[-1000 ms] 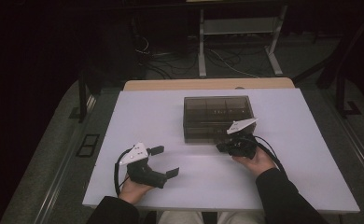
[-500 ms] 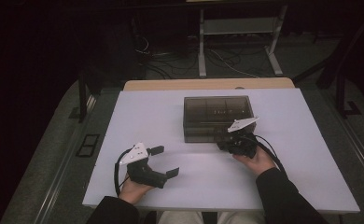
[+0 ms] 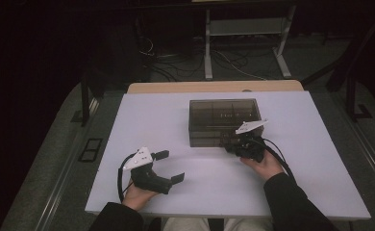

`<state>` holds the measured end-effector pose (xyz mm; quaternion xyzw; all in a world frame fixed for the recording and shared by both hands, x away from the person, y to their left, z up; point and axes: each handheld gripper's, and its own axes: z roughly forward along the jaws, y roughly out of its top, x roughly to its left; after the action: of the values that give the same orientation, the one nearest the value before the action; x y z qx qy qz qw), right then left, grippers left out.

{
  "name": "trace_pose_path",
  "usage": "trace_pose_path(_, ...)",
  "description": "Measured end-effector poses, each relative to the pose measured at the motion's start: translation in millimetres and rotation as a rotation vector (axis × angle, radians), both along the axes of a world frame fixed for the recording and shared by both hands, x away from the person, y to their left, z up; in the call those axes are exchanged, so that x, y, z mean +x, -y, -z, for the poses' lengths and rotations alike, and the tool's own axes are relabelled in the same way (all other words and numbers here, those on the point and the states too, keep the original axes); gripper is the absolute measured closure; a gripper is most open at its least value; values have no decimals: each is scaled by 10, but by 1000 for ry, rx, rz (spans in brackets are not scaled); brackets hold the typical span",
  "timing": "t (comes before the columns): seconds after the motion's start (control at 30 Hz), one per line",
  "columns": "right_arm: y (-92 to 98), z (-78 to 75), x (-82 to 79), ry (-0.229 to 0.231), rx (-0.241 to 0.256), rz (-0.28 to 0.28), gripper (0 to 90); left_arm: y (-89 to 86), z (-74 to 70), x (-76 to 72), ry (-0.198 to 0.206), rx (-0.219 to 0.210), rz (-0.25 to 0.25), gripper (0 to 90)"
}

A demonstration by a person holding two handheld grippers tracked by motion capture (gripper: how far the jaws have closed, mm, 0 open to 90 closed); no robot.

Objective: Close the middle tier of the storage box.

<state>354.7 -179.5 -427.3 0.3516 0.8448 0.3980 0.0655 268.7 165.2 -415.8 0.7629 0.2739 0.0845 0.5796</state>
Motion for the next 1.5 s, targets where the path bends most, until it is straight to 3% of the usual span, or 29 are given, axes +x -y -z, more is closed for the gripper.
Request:
trace_pose_path(0.37, -39, 10, 94, 4, -14, 35, 887, -7, -1, 2, 1, -2, -4, 0)
trace_pose_path(0.63, -48, 20, 112, 4, -15, 31, 880, -6, -2, 0, 1, -2, -3, 0)
trace_pose_path(1.07, -22, -22, 74, -28, 30, -24, 685, -5, -5, -3, 2, -7, -2, 0)
trace_pose_path(1.5, 36, -104, -36, -46, 46, -60, 555, 14, -3, -6, -2, -6, 2, 0)
